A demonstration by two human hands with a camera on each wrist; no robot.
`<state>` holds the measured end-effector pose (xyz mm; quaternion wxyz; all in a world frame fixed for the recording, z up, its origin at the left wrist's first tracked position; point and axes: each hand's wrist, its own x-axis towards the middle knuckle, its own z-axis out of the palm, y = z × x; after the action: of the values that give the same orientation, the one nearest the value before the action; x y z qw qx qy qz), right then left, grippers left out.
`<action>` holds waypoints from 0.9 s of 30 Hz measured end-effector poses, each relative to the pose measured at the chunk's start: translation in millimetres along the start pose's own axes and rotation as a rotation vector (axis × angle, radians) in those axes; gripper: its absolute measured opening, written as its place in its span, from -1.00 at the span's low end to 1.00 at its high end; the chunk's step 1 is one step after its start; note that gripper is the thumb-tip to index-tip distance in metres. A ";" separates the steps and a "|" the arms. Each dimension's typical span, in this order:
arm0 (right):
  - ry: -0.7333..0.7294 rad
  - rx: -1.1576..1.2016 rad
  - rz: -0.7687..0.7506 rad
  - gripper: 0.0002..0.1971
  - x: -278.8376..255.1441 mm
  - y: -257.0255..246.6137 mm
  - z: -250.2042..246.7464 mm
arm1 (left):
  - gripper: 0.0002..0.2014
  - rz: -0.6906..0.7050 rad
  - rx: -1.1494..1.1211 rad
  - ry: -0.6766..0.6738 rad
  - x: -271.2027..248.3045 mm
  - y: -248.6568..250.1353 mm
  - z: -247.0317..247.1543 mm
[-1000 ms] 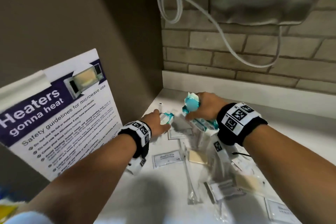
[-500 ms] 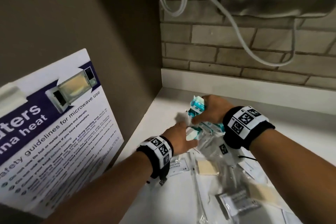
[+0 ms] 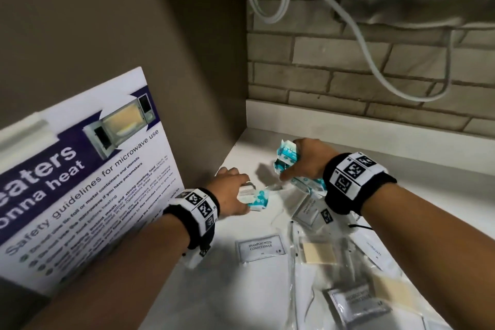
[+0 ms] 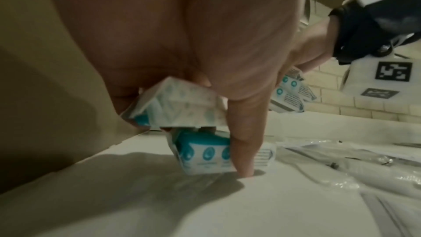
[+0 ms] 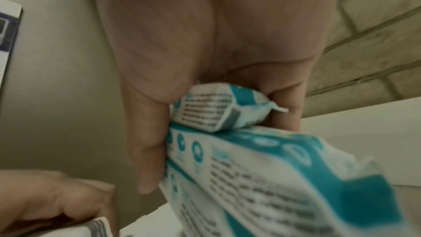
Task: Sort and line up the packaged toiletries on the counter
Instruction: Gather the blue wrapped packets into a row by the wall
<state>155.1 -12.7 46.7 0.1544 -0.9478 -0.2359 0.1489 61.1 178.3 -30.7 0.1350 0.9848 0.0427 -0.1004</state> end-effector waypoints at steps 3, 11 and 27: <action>-0.026 -0.030 -0.044 -0.52 15.9 -21.2 8.5 | -0.38 -0.006 0.004 -0.003 -4.7 -5.6 -1.4; -0.053 -0.113 -0.142 -0.48 65.9 -71.3 26.9 | -0.45 0.031 -0.187 0.013 -28.3 -0.2 -6.5; -0.185 -0.046 -0.187 -0.18 74.2 -51.4 48.0 | -0.57 0.027 -0.168 -0.030 -32.4 -21.8 3.9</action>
<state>180.1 77.8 6.3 0.1235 -0.9073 -0.3396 0.2151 26.3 196.3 -33.2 0.2193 0.9689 0.0355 -0.1093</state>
